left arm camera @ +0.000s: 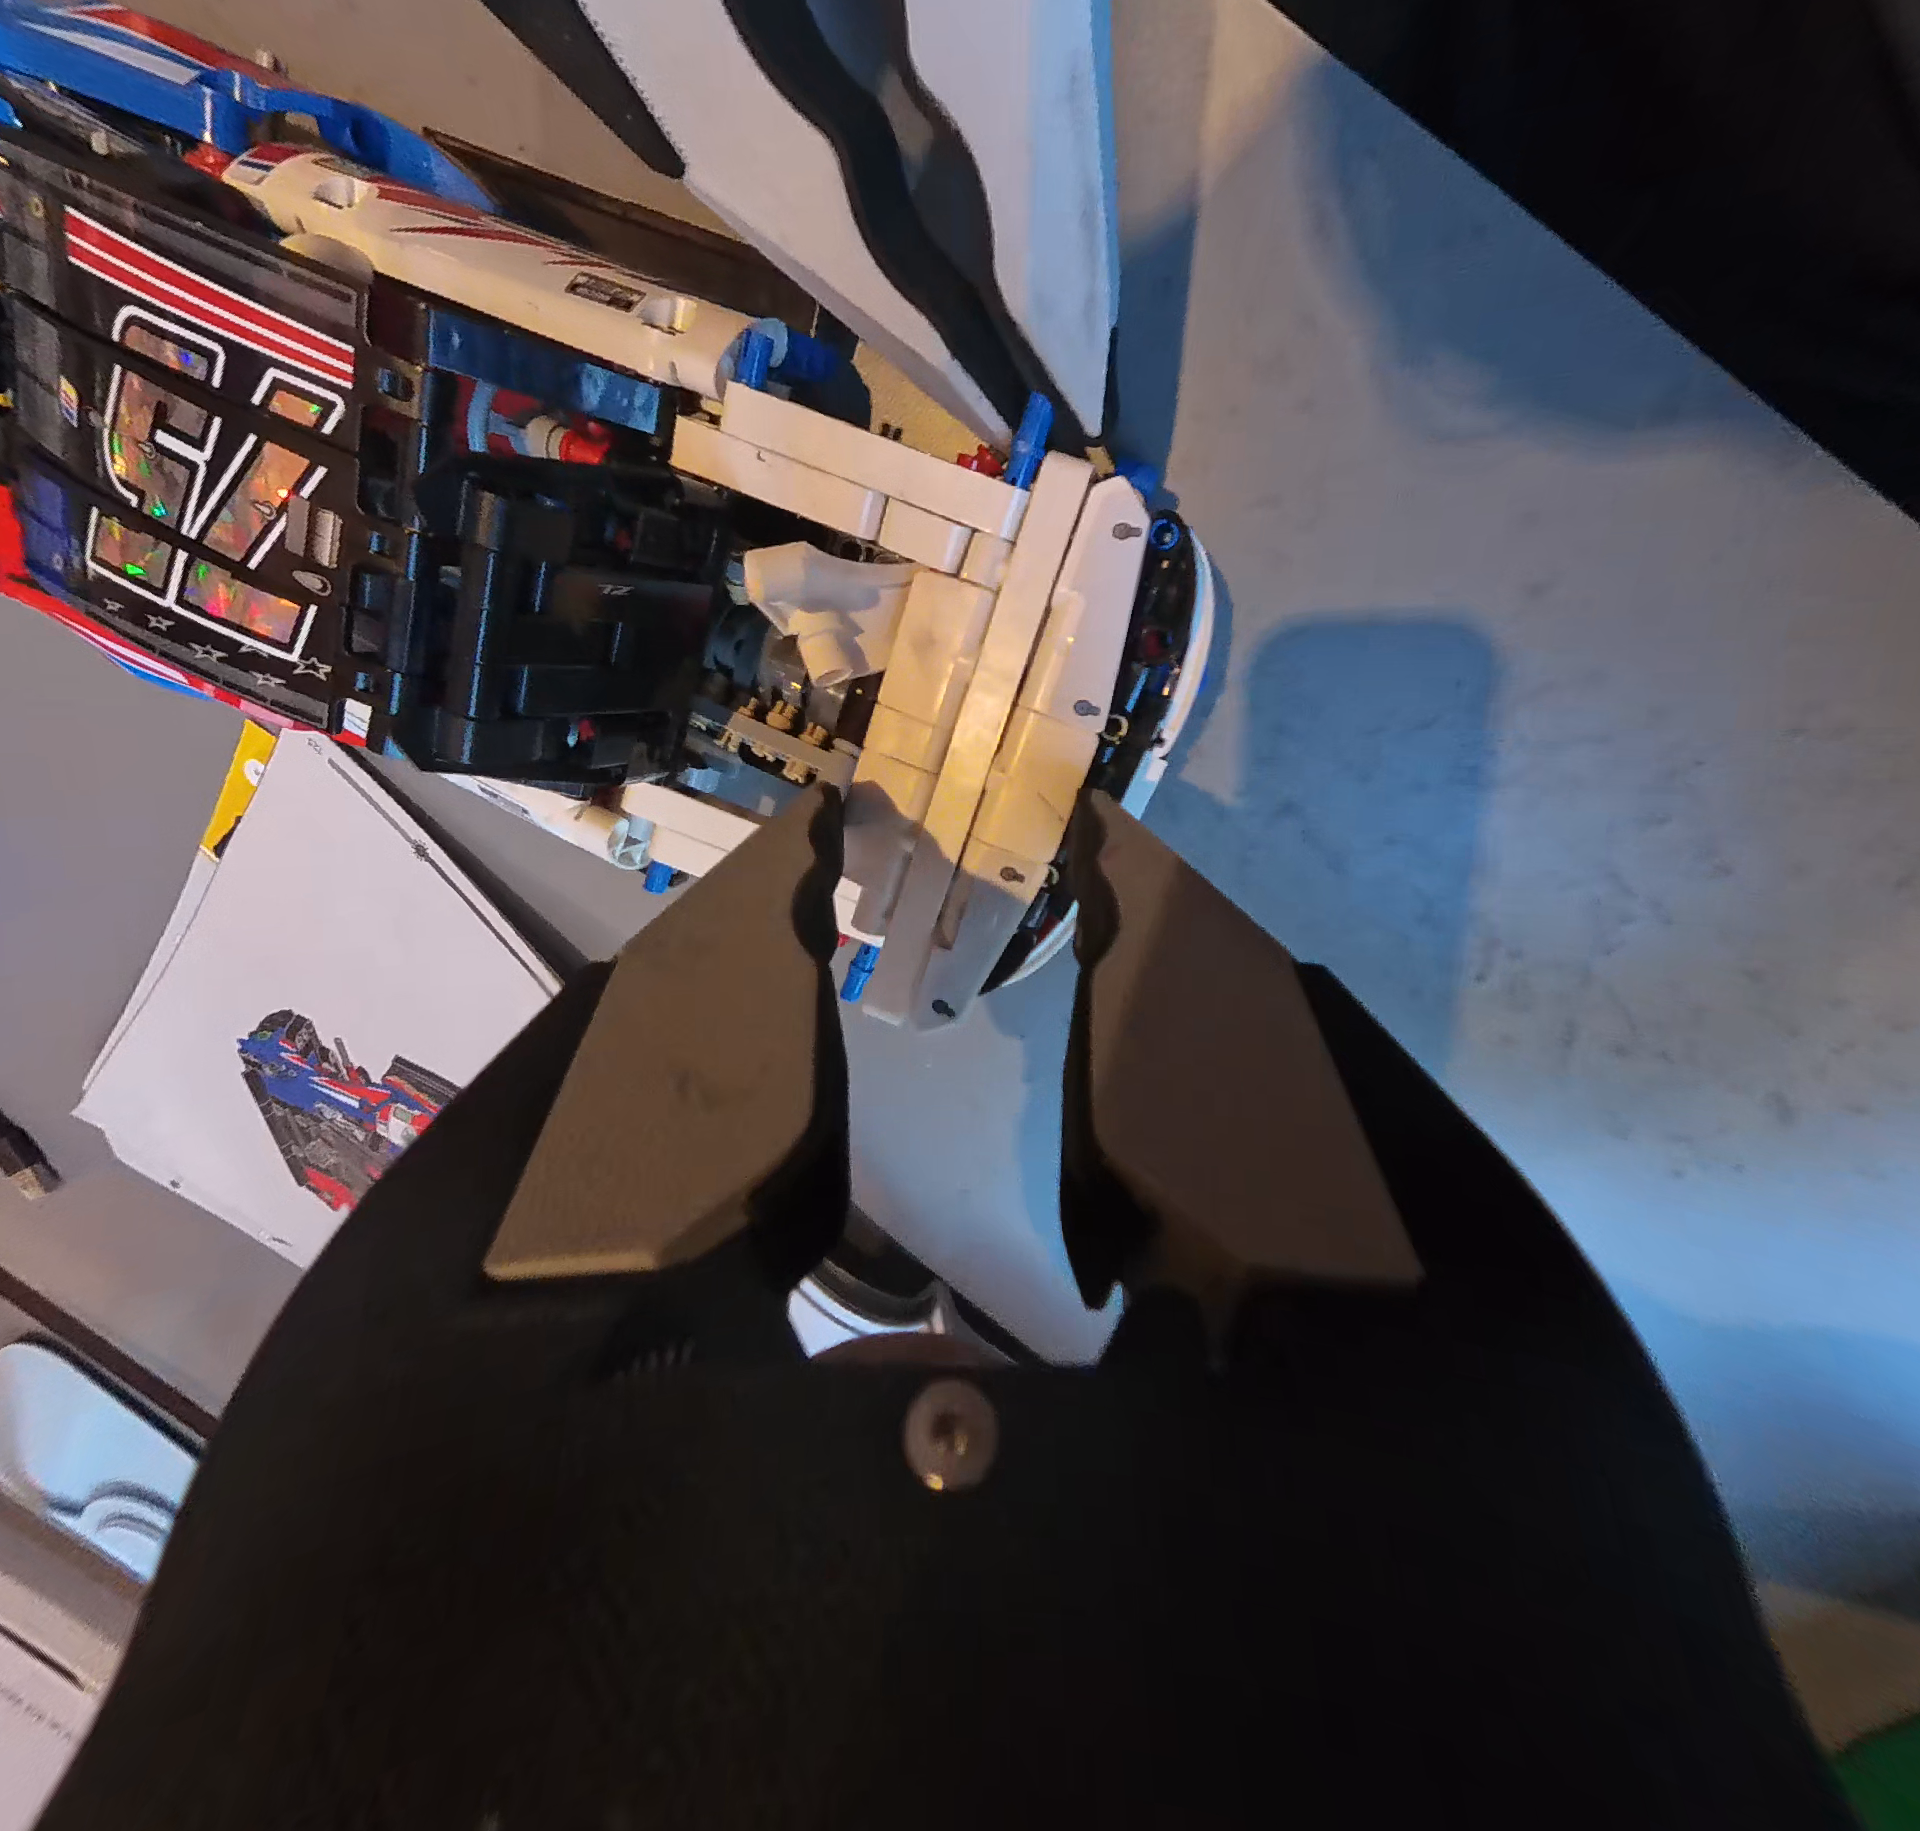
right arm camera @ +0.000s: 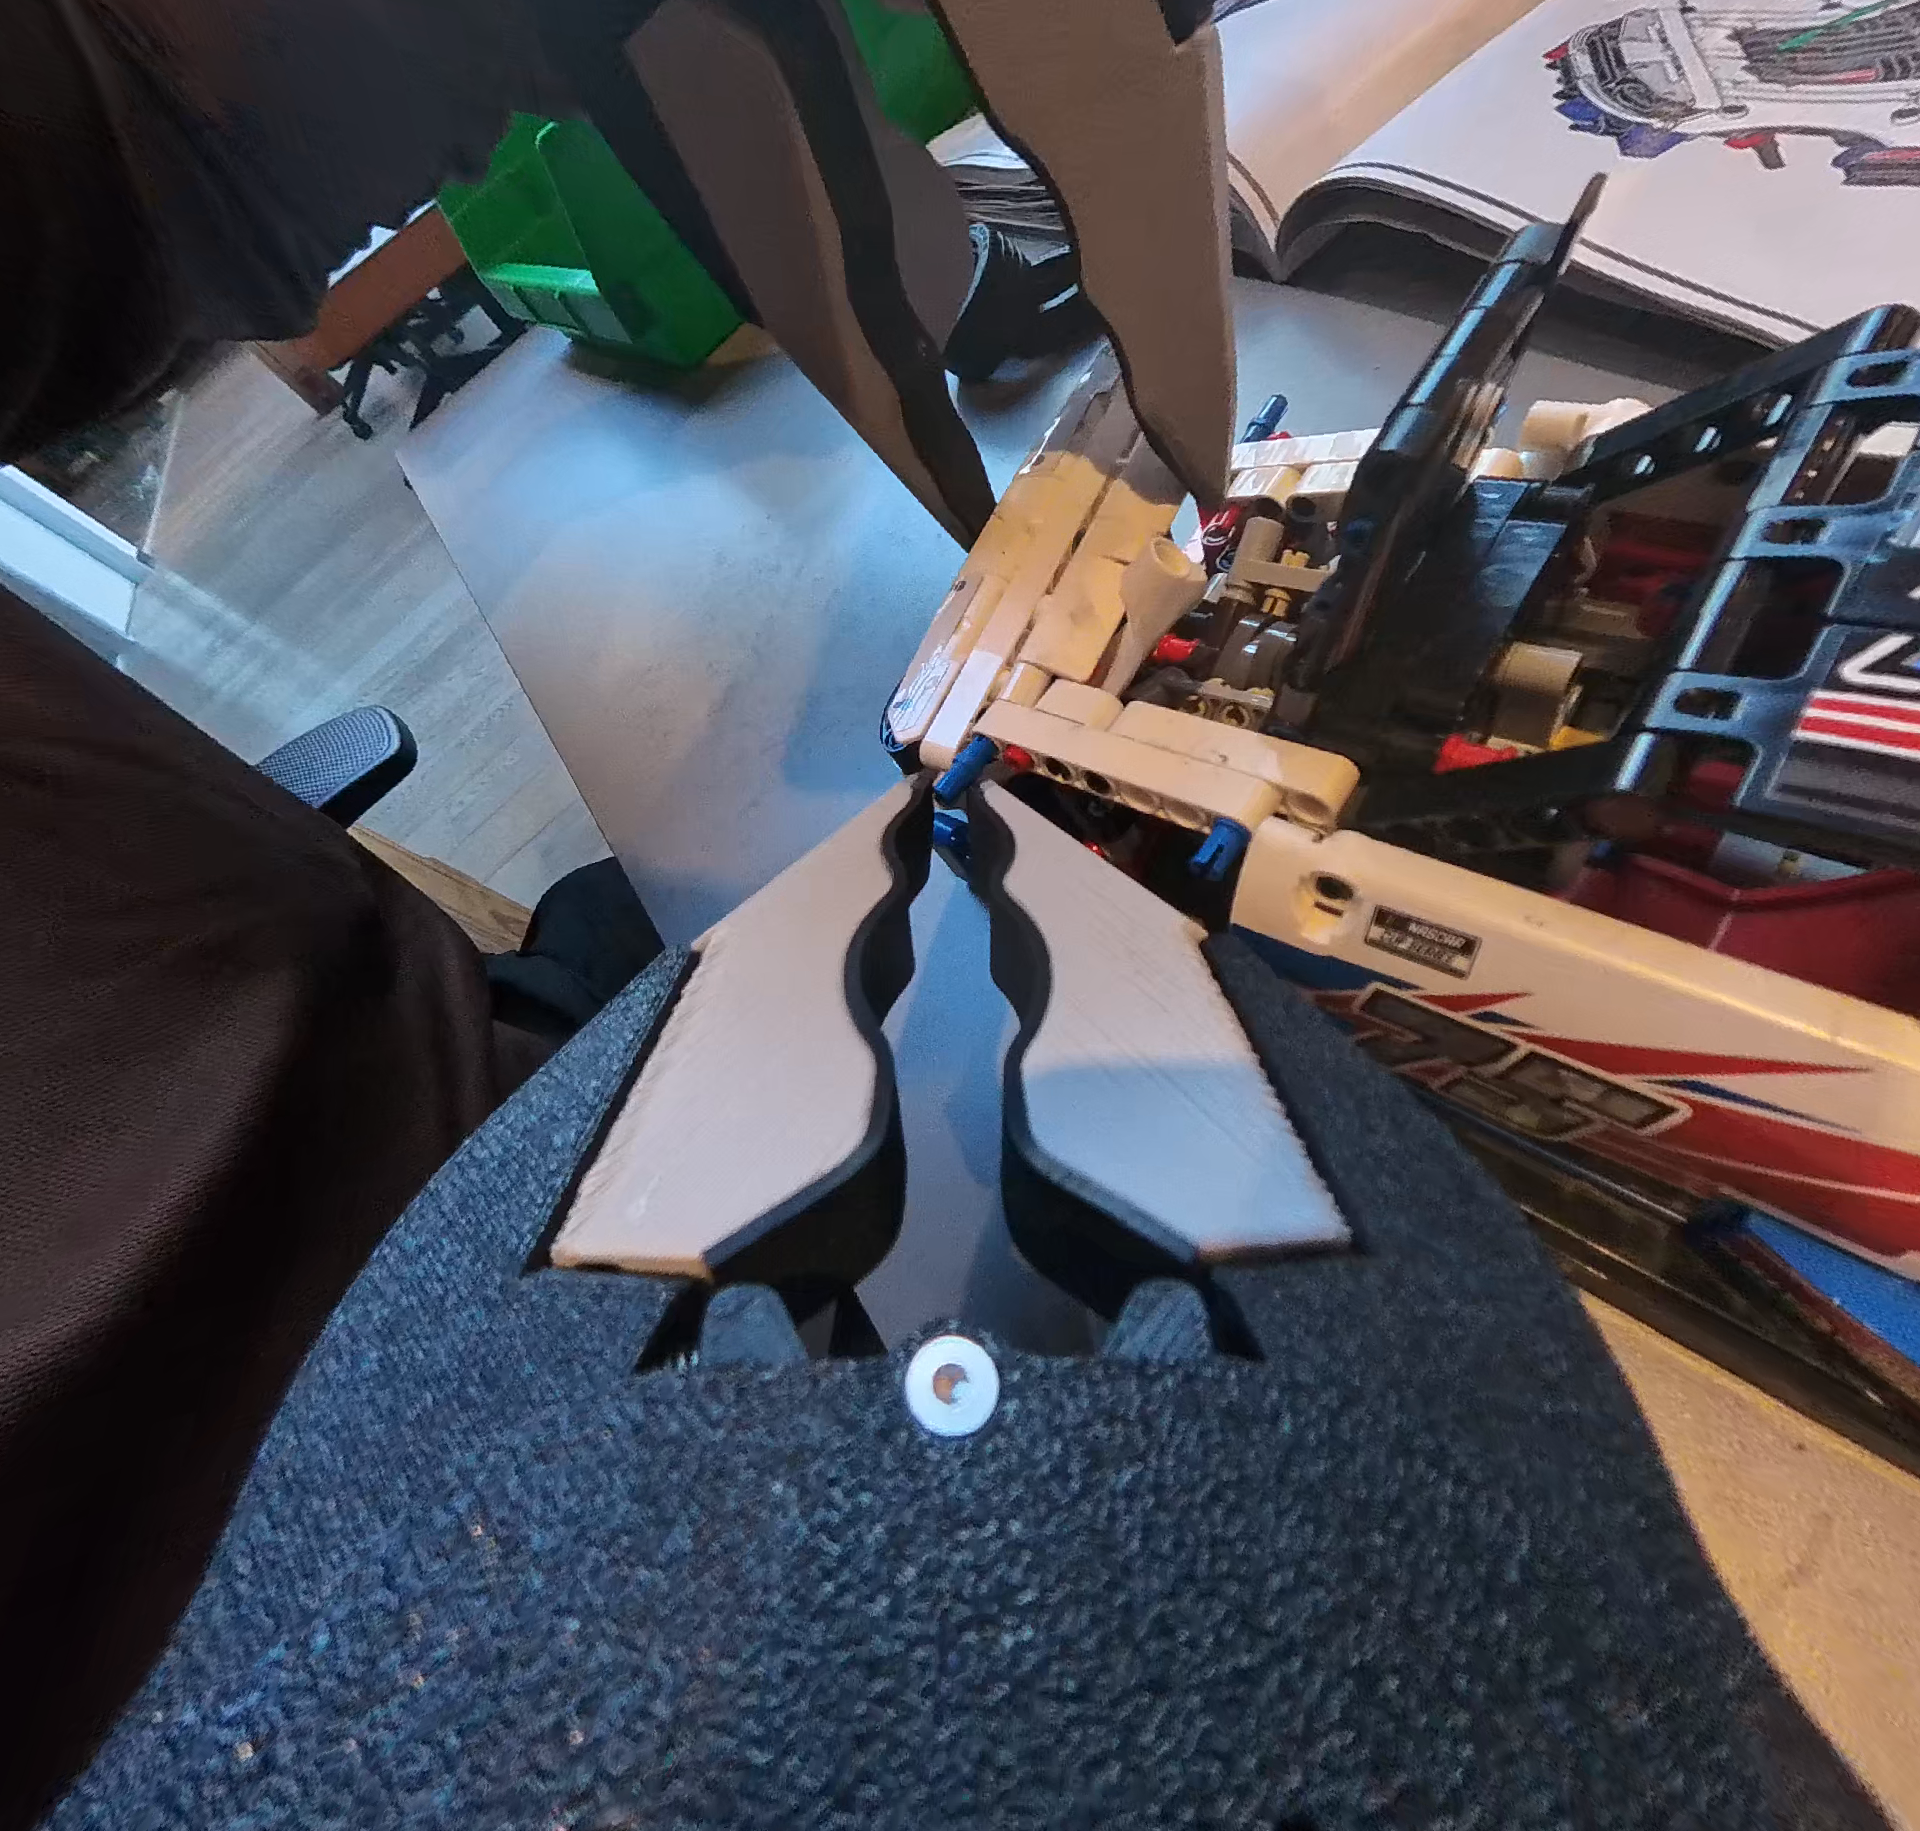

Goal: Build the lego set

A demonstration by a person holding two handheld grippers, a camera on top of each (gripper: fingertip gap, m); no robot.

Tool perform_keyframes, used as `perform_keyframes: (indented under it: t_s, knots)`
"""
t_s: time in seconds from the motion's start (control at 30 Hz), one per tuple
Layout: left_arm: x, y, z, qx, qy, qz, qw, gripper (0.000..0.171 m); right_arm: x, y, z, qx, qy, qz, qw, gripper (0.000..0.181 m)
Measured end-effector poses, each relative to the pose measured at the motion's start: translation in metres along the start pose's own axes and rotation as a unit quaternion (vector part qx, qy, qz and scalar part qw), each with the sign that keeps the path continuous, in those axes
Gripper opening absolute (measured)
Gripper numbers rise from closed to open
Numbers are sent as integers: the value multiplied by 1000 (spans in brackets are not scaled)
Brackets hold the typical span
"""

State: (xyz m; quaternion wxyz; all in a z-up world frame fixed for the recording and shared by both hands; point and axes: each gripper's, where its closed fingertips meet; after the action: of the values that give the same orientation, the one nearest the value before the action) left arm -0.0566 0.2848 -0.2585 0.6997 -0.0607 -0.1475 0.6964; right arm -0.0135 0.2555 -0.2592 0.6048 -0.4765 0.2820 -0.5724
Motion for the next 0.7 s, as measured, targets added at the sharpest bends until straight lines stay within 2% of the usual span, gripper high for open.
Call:
perform_keyframes:
  t_s: [0.33, 0.5, 0.7]
  knots:
    - [-4, -3, 0, -65, 2, -5, 998, 39, 0, 7, -3, 27, -2, 43, 999, 5]
    - [-3, -5, -1, -81, 17, -21, 996, 38, 0, 7, 0, 64, 17, 111, 992, 6]
    - [-3, -5, -2, -75, 28, -35, 996, 38, -5, 9, 2, 121, 55, 225, 965, 10]
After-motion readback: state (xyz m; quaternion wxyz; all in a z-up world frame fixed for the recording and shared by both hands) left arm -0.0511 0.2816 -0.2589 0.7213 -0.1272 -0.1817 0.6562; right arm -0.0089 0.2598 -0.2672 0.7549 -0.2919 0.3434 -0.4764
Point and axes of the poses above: each gripper's, where its closed fingertips meet, z back along the fingers, y out of its underside, x = y × z across the jaws, and after that the axes turned 13 degrees about z, right-handed
